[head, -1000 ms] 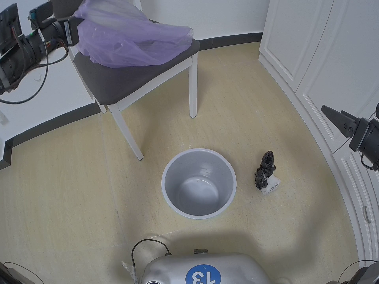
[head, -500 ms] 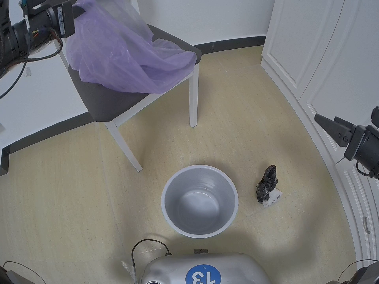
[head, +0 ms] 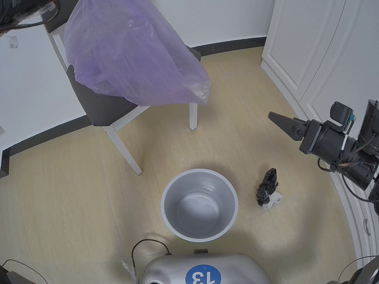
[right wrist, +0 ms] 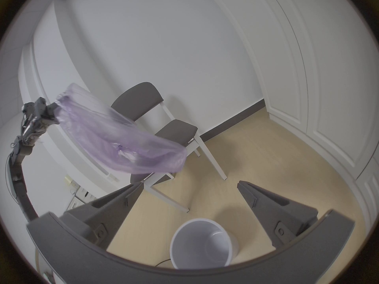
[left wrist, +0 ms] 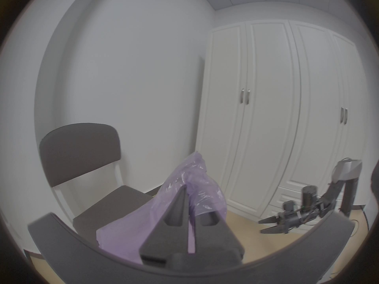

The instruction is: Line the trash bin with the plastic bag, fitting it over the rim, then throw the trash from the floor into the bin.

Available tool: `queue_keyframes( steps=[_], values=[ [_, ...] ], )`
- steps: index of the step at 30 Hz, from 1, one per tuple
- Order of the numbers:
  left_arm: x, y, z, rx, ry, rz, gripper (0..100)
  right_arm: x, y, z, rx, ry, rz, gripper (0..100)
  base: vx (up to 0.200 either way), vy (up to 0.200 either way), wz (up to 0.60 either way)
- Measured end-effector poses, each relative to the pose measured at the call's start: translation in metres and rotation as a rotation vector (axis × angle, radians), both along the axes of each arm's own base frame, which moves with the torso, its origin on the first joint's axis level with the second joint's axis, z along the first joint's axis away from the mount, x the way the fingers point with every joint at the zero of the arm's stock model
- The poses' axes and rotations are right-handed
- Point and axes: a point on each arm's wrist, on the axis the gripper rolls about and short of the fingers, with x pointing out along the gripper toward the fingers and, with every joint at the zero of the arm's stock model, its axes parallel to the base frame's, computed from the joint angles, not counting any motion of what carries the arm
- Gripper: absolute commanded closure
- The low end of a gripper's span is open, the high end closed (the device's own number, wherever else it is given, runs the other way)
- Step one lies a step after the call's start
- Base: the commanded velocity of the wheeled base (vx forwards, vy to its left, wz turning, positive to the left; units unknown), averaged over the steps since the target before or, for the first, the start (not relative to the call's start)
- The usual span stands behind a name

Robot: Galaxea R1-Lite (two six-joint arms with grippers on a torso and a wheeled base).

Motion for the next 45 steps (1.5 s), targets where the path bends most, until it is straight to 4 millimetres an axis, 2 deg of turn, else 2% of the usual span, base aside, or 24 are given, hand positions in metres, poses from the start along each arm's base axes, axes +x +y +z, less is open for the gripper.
queue_keyframes(
  steps=[6, 16, 24, 33, 45],
  values=[
    [-0.019, -0.005, 0.007, 0.02, -0.036, -0.05, 100, 0.012, 0.009, -0.012, 0.018, 0.025, 0.013, 0, 0.0, 0.0, 0.0],
    [-0.029, -0.006, 0.014, -0.001, -0.063, -0.078, 100, 0.009, 0.02, -0.031, -0.012, 0.093, 0.084, 0, 0.0, 0.0, 0.0],
    [-0.029, -0.01, 0.017, -0.011, -0.068, -0.084, 100, -0.002, 0.025, -0.042, -0.041, 0.126, 0.15, 0, 0.0, 0.0, 0.0],
    [-0.028, -0.013, 0.017, -0.009, -0.066, -0.087, 100, -0.019, 0.035, -0.044, -0.046, 0.135, 0.255, 0, 0.0, 0.0, 0.0],
    [-0.035, -0.015, 0.021, -0.015, -0.087, -0.119, 100, -0.021, 0.046, -0.054, -0.042, 0.185, 0.299, 0, 0.0, 0.0, 0.0]
  ],
)
